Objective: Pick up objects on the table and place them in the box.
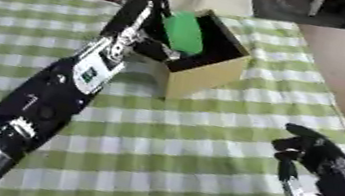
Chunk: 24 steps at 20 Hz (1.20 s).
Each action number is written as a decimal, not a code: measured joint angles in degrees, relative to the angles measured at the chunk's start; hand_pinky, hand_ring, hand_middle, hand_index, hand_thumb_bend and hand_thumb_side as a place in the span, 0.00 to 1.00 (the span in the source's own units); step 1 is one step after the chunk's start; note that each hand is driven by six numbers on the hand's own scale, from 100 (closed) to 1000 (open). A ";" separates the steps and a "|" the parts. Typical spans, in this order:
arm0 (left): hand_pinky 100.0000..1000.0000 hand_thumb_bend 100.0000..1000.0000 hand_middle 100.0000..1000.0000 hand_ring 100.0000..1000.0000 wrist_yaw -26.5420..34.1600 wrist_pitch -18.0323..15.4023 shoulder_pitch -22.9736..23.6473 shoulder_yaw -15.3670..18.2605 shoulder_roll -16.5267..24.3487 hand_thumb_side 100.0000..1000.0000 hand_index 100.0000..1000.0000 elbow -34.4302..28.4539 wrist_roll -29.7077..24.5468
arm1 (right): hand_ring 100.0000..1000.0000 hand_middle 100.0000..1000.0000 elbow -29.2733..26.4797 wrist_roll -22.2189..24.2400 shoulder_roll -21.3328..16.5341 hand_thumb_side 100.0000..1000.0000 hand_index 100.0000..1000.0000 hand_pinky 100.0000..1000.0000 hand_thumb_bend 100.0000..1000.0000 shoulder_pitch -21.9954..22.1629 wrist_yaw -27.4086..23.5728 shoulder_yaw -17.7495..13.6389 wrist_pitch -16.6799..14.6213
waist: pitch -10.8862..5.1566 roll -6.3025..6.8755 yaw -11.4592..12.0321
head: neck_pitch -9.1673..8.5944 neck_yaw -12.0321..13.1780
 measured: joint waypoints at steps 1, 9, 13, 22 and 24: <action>0.59 0.92 0.51 0.56 -0.61 0.00 -0.21 0.37 -0.15 0.21 0.70 0.71 0.56 | 0.75 0.58 0.00 0.08 0.01 0.19 0.87 0.67 0.00 -0.07 -0.04 0.07 0.00 | 0.00 0.02 0.00 | -0.08 0.06; 0.65 1.00 0.66 0.69 -1.37 -0.48 -0.32 1.28 -0.29 0.25 0.80 0.86 2.36 | 0.75 0.58 0.01 0.31 0.01 0.19 0.87 0.67 0.00 -0.26 -0.23 0.08 0.04 | -0.08 -0.03 0.09 | -0.37 0.05; 0.63 0.95 0.59 0.63 3.30 -1.03 0.35 1.25 0.23 0.23 0.77 -2.91 2.67 | 0.75 0.58 0.02 0.28 0.01 0.18 0.86 0.67 0.00 -0.20 -0.23 0.04 0.02 | -0.23 -0.08 0.61 | -0.37 -0.19; 0.62 0.79 0.55 0.60 28.50 -3.33 10.25 -1.35 9.76 0.20 0.74 -26.66 -2.24 | 0.75 0.58 0.03 -0.65 0.00 0.18 0.86 0.67 0.00 0.73 -0.11 -0.93 -0.32 | -0.56 -0.10 3.47 | -0.35 -2.20; 0.62 0.78 0.55 0.59 33.93 -3.67 14.56 -1.46 12.20 0.20 0.74 -32.60 -3.40 | 0.75 0.58 0.03 -0.90 -0.02 0.18 0.86 0.67 0.00 0.73 0.03 -1.11 -0.36 | -0.56 -0.10 4.14 | -0.34 -2.56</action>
